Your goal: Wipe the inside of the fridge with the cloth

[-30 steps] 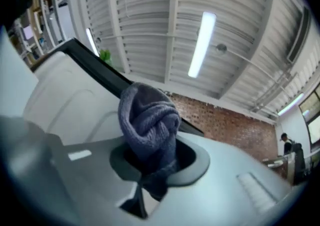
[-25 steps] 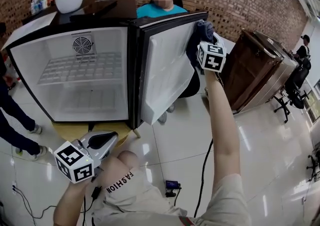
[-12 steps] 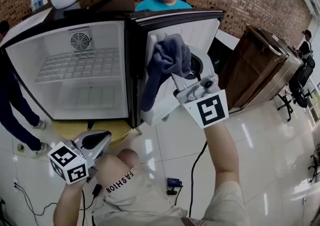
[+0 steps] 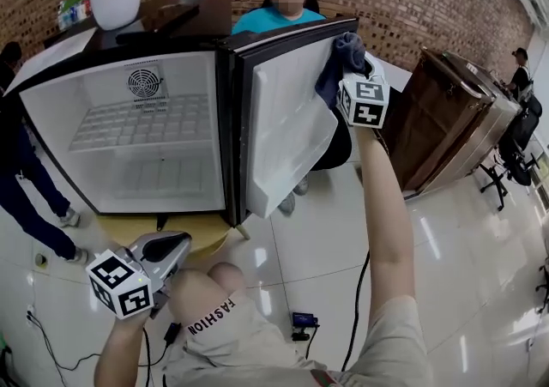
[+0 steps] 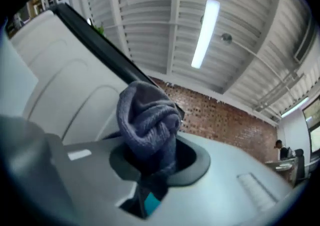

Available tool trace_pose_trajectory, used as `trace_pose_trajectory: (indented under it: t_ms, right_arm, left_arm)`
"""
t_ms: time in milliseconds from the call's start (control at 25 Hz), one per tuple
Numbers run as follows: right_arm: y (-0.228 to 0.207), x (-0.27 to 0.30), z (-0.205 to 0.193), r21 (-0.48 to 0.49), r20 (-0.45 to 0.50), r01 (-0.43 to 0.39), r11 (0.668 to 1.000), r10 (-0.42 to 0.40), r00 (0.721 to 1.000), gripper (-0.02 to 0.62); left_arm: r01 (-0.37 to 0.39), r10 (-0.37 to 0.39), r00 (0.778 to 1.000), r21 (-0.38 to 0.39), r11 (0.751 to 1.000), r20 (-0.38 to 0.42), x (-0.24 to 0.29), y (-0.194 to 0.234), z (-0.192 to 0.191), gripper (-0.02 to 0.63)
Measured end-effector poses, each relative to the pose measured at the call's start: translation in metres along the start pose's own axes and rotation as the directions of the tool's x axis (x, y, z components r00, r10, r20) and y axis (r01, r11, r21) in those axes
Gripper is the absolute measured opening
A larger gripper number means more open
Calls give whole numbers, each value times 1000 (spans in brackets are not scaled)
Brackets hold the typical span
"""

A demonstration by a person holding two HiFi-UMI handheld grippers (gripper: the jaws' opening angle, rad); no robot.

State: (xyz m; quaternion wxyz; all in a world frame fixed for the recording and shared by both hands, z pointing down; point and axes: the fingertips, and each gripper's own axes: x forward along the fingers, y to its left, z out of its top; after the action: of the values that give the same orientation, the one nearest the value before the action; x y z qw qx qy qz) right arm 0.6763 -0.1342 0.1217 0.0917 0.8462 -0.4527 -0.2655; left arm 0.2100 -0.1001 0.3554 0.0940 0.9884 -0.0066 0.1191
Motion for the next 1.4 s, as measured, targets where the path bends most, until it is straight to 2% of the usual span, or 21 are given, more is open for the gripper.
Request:
trace_pose_trajectory:
  t_ms: [80,160,200,240,320,360,400,440,480,560,680,800,920,1000,1080,1120,1200,1240,1320,1360,1400]
  right_arm:
    - [2,-2,-5,14,-12,-1,1000,1,1000,66]
    - [18,-40,32,96,122,-56,994,44,992,66]
    - [35,-68,62,114,233,-122,986,93,968,66]
    - [59,-97,96,92,352,-201,975,157,923,66]
    - [117,-148,150,-28,524,-339,940,302,796,66]
    - [145,-164,162,-88,550,-381,920,364,752,66]
    - [166,-171,163,-142,542,-398,907,407,735,66]
    - [179,-171,157,-190,515,-389,901,429,742,66]
    - [183,-167,147,-228,485,-366,902,431,761,66]
    - [167,-154,127,-241,459,-300,923,381,803,66]
    - [109,-121,99,-174,433,-142,975,205,878,64]
    - [60,-74,65,-62,397,-65,996,84,914,62]
    - [34,-20,12,-78,194,-10,997,25,981,61]
    - [22,0,-17,-76,102,9,997,-1,995,60]
    - [21,-6,-18,-90,80,12,996,-5,997,58]
    - [25,-19,-6,-83,99,6,996,2,995,58]
    - [46,-62,39,-66,230,-49,997,63,971,60]
    - [66,-89,70,-77,325,-99,992,118,938,60]
    - [120,-144,125,-109,483,-222,969,247,840,60]
    - [147,-164,140,-122,514,-282,952,304,802,60]
    - [170,-177,144,-144,512,-325,935,351,784,60]
  left_arm:
    - [0,0,1000,4,1000,0,-1,-1,0,6]
    - [-4,4,1000,3,1000,-7,-2,-1,-3,5]
    - [-6,6,1000,1,1000,-11,-2,1,-4,5]
    - [-7,7,1000,0,1000,-15,-1,4,-4,5]
    - [-12,11,1000,-5,1000,-18,2,9,-6,5]
    - [-15,15,1000,-12,1000,-16,3,11,-6,6]
    - [-17,17,1000,-19,1000,-14,4,10,-6,5]
    - [-16,16,1000,-23,1000,-12,5,9,-6,5]
    - [-12,12,1000,-22,1000,-12,6,7,-6,5]
    - [-1,0,1000,-15,1000,-17,6,2,-8,5]
    - [-1,1,1000,-9,1000,-25,1,4,-10,5]
    - [-17,17,1000,-15,1000,-23,-4,13,-10,5]
    - [-21,21,1000,-21,1000,-17,-5,17,-9,6]
    - [-20,20,1000,-24,1000,-15,-6,16,-9,5]
    - [-20,20,1000,-29,999,-17,-6,16,-10,5]
    - [-21,20,1000,-31,999,-19,-7,17,-11,5]
    - [-23,22,999,-32,999,-24,-8,19,-12,5]
    - [-25,24,999,-32,999,-26,-8,20,-12,5]
    - [-30,29,999,-32,999,-25,-8,22,-11,5]
    - [-32,32,999,-33,999,-23,-8,22,-10,6]
    - [-34,33,999,-32,999,-19,-8,22,-9,6]
